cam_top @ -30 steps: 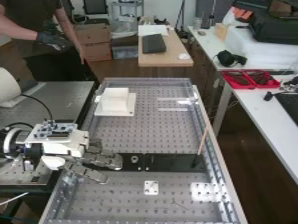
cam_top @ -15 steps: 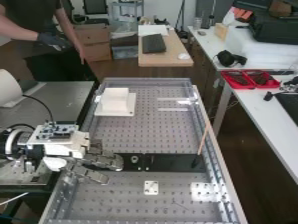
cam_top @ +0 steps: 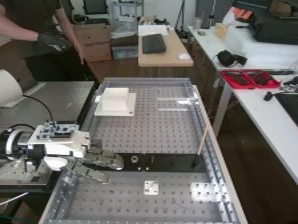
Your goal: Grab the smaller nut and place it in the white container
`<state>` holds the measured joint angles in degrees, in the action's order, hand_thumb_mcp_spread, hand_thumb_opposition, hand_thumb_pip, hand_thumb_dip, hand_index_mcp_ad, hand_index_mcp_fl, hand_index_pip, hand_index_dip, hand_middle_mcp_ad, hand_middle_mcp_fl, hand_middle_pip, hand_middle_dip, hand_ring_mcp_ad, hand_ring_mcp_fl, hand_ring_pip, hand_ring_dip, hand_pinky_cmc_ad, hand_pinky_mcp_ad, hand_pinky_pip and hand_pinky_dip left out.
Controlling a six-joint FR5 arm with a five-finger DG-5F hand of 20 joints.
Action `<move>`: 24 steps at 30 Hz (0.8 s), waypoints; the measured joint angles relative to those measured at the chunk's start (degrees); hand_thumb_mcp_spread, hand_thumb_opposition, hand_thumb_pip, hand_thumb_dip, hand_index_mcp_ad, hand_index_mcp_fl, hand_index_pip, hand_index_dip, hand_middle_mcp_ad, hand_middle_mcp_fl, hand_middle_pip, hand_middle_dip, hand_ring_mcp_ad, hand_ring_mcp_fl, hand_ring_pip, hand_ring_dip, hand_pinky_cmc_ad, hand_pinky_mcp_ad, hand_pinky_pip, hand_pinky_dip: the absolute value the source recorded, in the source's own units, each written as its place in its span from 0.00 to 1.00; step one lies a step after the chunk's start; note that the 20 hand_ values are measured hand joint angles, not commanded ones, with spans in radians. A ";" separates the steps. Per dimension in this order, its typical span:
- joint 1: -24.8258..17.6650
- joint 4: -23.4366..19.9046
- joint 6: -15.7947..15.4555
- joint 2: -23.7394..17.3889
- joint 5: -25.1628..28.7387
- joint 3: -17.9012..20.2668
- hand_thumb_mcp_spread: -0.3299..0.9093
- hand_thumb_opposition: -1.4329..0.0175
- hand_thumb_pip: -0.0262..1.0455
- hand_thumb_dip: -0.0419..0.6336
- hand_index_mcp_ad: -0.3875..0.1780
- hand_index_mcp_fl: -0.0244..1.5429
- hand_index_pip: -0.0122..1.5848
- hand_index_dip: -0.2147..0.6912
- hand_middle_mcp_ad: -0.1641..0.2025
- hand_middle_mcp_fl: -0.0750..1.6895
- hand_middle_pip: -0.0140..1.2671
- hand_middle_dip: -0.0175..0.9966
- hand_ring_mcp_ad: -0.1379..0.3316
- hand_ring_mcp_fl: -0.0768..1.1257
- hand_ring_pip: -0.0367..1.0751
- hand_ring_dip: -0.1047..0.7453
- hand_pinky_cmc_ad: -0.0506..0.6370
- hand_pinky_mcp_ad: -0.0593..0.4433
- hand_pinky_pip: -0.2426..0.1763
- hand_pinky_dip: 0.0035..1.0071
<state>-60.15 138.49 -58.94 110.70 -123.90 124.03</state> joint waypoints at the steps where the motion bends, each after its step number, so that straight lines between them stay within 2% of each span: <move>1: -0.02 -0.02 0.01 0.01 -0.07 -0.03 0.60 0.39 0.70 0.44 0.45 0.08 0.93 0.61 0.64 0.14 0.11 0.25 0.58 0.06 0.11 0.23 0.55 0.67 0.52 0.14; 24: 0.06 0.63 -0.49 0.72 -0.98 -1.00 0.62 0.38 0.70 0.44 0.45 0.11 0.93 0.61 0.63 0.14 0.11 0.25 0.56 0.06 0.12 0.23 0.55 0.67 0.51 0.14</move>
<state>-60.09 139.13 -59.43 111.41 -124.89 123.02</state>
